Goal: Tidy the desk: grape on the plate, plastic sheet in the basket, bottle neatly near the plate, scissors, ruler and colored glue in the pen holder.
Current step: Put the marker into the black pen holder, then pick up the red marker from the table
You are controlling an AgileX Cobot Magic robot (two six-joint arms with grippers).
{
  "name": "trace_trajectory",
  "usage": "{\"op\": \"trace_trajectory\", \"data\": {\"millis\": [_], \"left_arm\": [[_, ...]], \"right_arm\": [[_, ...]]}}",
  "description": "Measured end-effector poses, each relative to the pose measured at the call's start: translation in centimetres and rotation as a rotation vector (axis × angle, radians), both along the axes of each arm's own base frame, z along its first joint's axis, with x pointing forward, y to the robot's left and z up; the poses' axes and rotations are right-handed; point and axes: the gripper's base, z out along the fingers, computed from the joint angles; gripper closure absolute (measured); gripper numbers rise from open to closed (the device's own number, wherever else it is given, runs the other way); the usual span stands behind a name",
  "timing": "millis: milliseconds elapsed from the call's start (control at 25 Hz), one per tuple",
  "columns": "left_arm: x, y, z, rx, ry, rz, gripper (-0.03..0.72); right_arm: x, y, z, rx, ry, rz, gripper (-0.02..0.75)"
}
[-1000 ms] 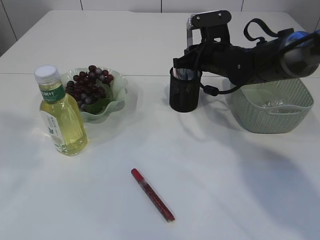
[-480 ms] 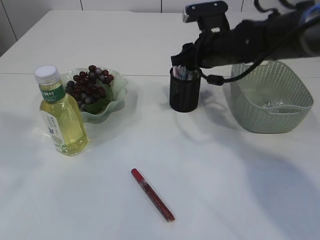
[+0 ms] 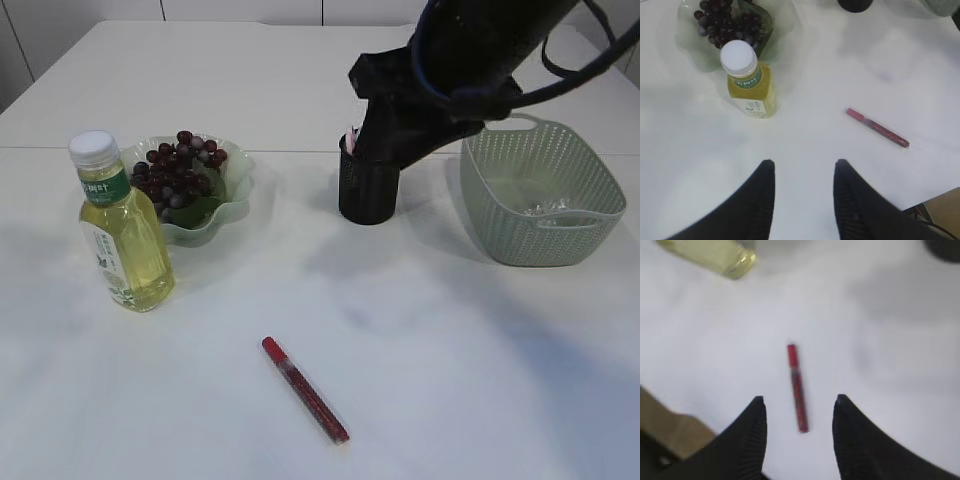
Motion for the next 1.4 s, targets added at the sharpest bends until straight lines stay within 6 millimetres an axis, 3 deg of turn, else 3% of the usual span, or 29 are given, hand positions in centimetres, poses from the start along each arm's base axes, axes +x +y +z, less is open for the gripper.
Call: {"op": "trace_trajectory", "data": {"millis": [120,400,520,680,920,1120,1400], "left_arm": [[0.0,-0.1,0.0,-0.007,0.005,-0.003,0.399],[-0.1,-0.1,0.0,-0.011,0.007,-0.004,0.399],[-0.1,-0.1,0.0,-0.011,0.007,-0.004,0.399],[-0.1,-0.2,0.0,-0.018,0.011,-0.007,0.399],[-0.3,-0.4,0.0,-0.047,0.029,-0.018,0.399],[-0.3,-0.6,0.0,-0.062,0.038,-0.024,0.399],[-0.3,-0.6,0.0,-0.064,0.039,-0.025,0.399]], "right_arm": [[-1.3,0.6,0.6,0.074,0.108,0.037,0.381],[-2.0,1.3,1.0,0.098,0.124,0.054,0.381],[-2.7,2.2,0.8,0.010,0.113,0.043,0.381],[-4.9,5.1,0.0,-0.193,0.050,0.092,0.381],[-6.6,10.0,-4.1,-0.297,0.104,0.214,0.381],[-5.5,11.1,-8.3,-0.361,0.194,0.217,0.381],[-4.7,11.8,-12.5,-0.420,0.275,0.216,0.381]]}}
